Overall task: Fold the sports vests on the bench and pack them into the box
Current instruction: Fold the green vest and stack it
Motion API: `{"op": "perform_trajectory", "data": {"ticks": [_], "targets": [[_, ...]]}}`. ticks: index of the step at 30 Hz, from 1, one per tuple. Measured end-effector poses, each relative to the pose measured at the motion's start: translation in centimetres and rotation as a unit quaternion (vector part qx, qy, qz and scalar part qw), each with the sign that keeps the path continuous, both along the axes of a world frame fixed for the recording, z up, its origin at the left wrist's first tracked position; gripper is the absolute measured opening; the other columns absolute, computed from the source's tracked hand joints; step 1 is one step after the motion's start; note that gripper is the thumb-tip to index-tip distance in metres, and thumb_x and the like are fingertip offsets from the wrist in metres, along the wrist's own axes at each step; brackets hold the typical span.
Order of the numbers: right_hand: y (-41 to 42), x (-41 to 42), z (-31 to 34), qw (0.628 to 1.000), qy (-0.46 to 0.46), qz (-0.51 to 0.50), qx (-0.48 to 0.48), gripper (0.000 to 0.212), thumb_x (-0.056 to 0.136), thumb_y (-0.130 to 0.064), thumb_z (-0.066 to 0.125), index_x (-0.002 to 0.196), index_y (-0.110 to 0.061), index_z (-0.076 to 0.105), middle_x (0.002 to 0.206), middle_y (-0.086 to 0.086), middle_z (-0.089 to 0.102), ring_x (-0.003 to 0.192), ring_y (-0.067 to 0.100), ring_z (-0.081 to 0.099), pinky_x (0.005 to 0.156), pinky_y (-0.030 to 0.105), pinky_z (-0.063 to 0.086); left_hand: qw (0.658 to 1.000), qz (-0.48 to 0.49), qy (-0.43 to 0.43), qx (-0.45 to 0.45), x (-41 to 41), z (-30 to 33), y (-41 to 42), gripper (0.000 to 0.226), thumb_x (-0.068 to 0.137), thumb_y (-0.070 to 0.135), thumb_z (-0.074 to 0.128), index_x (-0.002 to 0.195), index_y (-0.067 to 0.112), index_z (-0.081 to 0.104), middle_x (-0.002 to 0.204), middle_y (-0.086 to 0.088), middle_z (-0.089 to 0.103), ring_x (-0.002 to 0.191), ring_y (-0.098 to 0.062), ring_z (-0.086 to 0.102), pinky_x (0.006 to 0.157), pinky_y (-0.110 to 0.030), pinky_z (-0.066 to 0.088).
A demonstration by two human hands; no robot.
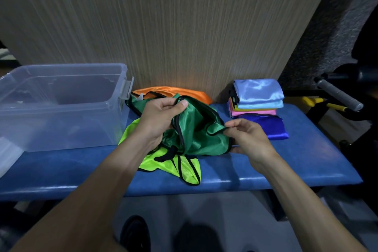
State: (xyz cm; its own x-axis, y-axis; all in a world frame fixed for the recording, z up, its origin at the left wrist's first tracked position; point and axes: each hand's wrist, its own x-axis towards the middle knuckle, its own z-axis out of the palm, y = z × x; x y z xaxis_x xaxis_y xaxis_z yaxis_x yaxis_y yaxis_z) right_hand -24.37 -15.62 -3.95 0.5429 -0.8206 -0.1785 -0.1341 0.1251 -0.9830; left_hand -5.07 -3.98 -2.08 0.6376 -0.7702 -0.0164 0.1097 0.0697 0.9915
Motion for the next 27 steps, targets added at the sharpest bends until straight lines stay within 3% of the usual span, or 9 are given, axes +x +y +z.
{"op": "perform_trajectory", "data": {"ticks": [5,7,10,13,15,18,21,24,27], "targets": [[0.4,-0.1,-0.2,0.998,0.041,0.045,-0.012,0.04,0.085,-0.003,0.077,0.12,-0.008,0.057,0.08,0.01,0.065,0.068,0.016,0.067,0.055,0.029,0.056,1.0,-0.004,0.004,-0.006,-0.1,-0.1,-0.2,0.018,0.092,0.016,0.073,0.099,-0.001,0.073,0.091,-0.015,0.078,0.076,-0.022,0.074,0.065,-0.03,0.062],[0.4,-0.1,-0.5,0.992,0.093,0.059,-0.061,0.051,0.083,-0.007,0.08,0.125,-0.012,0.052,0.079,0.01,0.064,0.067,0.017,0.066,0.055,0.029,0.055,1.0,-0.001,0.005,-0.012,-0.2,-0.1,-0.3,0.018,0.092,0.017,0.073,0.099,0.0,0.073,0.091,-0.014,0.078,0.077,-0.022,0.074,0.064,-0.029,0.062],[0.3,-0.1,-1.4,0.963,0.193,0.064,-0.178,0.073,0.08,-0.017,0.084,0.139,-0.022,0.043,0.084,0.008,0.069,0.077,0.02,0.07,0.07,0.038,0.06,0.999,0.013,-0.013,-0.029,-0.2,0.2,-0.3,0.015,0.093,0.015,0.071,0.099,0.002,0.074,0.089,-0.01,0.078,0.076,-0.017,0.074,0.063,-0.024,0.058],[-0.4,-0.1,-1.7,0.951,0.192,0.067,-0.234,0.087,0.078,-0.023,0.084,0.15,-0.029,0.035,0.085,0.004,0.068,0.078,0.014,0.066,0.069,0.024,0.052,0.999,0.015,-0.036,-0.037,-0.1,0.3,-0.3,0.015,0.094,0.015,0.071,0.101,0.002,0.074,0.092,-0.01,0.078,0.079,-0.017,0.073,0.069,-0.026,0.059],[-0.8,0.1,-2.0,0.949,0.181,0.091,-0.241,0.08,0.076,-0.027,0.086,0.144,-0.035,0.044,0.091,0.004,0.064,0.081,0.015,0.065,0.072,0.026,0.053,0.997,0.014,-0.065,-0.038,0.0,0.3,-0.2,0.014,0.095,0.015,0.07,0.1,0.002,0.074,0.094,-0.012,0.078,0.083,-0.019,0.073,0.076,-0.03,0.06],[-1.4,0.3,-2.6,0.929,0.203,0.128,-0.281,0.055,0.073,-0.032,0.09,0.121,-0.03,0.063,0.108,0.0,0.051,0.1,0.017,0.06,0.089,0.032,0.053,0.993,0.014,-0.107,-0.04,0.3,0.2,-0.1,0.009,0.097,0.016,0.068,0.096,0.011,0.075,0.095,-0.009,0.077,0.087,-0.019,0.072,0.084,-0.037,0.058],[-2.2,0.3,-2.7,0.92,0.197,0.164,-0.295,0.038,0.073,-0.033,0.089,0.099,-0.027,0.063,0.116,-0.003,0.053,0.111,0.016,0.055,0.098,0.037,0.047,0.985,0.018,-0.163,-0.043,0.5,0.2,0.0,0.011,0.099,0.016,0.065,0.093,0.018,0.075,0.093,0.0,0.076,0.089,-0.015,0.07,0.087,-0.038,0.056],[-2.4,0.1,-2.9,0.921,0.182,0.169,-0.301,0.038,0.072,-0.03,0.09,0.089,-0.023,0.056,0.097,-0.006,0.065,0.099,0.013,0.062,0.088,0.041,0.052,0.981,0.041,-0.182,-0.044,0.9,0.2,0.1,0.012,0.1,0.016,0.064,0.094,0.018,0.074,0.09,0.005,0.075,0.087,-0.012,0.069,0.086,-0.039,0.056],[-2.3,0.1,-3.3,0.926,0.147,0.146,-0.315,0.045,0.073,-0.022,0.088,0.087,-0.02,0.045,0.083,-0.002,0.064,0.078,0.02,0.06,0.075,0.046,0.052,0.979,0.072,-0.185,-0.044,1.4,0.0,0.1,0.013,0.099,0.016,0.065,0.091,0.019,0.075,0.09,0.001,0.075,0.085,-0.014,0.069,0.085,-0.045,0.058]]}}
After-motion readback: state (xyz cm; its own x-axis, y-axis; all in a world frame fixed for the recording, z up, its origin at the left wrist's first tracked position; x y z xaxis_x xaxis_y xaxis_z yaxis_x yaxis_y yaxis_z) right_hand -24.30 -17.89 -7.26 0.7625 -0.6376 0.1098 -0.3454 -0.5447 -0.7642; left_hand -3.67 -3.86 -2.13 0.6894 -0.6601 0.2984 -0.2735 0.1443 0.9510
